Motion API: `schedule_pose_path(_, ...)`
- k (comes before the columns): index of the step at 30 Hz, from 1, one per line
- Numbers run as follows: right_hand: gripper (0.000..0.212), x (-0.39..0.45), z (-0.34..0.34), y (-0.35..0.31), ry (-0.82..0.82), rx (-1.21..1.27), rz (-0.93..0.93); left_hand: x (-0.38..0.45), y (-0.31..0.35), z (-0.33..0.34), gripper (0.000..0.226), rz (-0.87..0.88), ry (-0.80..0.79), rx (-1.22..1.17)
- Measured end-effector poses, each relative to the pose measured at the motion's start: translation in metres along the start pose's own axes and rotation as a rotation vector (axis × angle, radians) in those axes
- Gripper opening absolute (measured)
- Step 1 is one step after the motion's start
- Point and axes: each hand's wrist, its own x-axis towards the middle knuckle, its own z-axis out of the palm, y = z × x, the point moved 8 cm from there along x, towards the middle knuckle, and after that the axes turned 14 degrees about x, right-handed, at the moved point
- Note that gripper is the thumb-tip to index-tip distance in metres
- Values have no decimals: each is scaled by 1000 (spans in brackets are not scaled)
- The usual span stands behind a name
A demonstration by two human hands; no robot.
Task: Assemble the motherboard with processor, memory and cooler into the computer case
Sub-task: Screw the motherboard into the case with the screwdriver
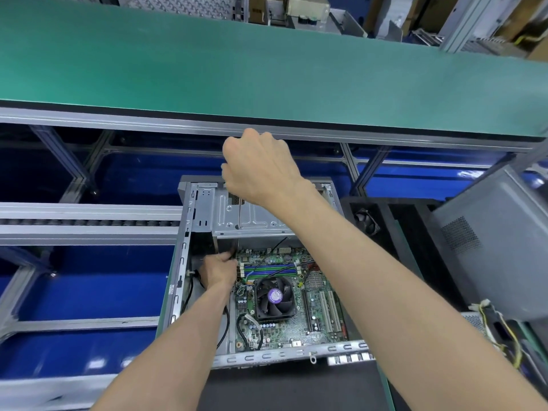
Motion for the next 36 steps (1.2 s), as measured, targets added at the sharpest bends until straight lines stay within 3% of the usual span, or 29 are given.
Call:
schedule_pose_path(2, 26, -1, -4, 1, 7, -38, -12, 1, 1, 2, 35, -12, -11, -33)
schedule_pose_path(4, 15, -2, -3, 3, -90, 64, -42, 2, 1, 2, 34, -8, -15, -10)
schedule_pose_path(7, 21, -5, -2, 2, -191, 164, -46, 2, 0, 0, 34, 24, -3, 73)
schedule_pose_path(8, 15, -4, -3, 1, -181, 155, -40, 2, -1, -1, 33, 34, 3, 108)
schedule_pose_path(11, 31, -1, -3, 1, -110, 17, -27, -1, -1, -7, 31, 70, 27, 237)
schedule_pose_path(14, 27, 0, -5, 0, -25, -71, -24, -3, 2, -7, 29, 105, 36, 300)
schedule_pose_path(16, 30, -1, -2, -6, -63, -27, -54, -3, 2, -7, 28, 118, 44, 315)
schedule_pose_path(20, 15, 0, -3, -1, -174, 177, -50, -3, 1, -4, 27, 89, 4, 233)
schedule_pose_path(26, 26, 2, -3, -10, -40, -35, -35, -2, 1, 0, 31, 71, -12, 185)
schedule_pose_path(31, 15, -2, -2, -5, -189, 206, -47, 1, -4, -2, 30, 72, -13, 199)
schedule_pose_path(36, 22, 0, -1, -12, -50, 37, -61, -4, -1, -4, 30, 98, -5, 279)
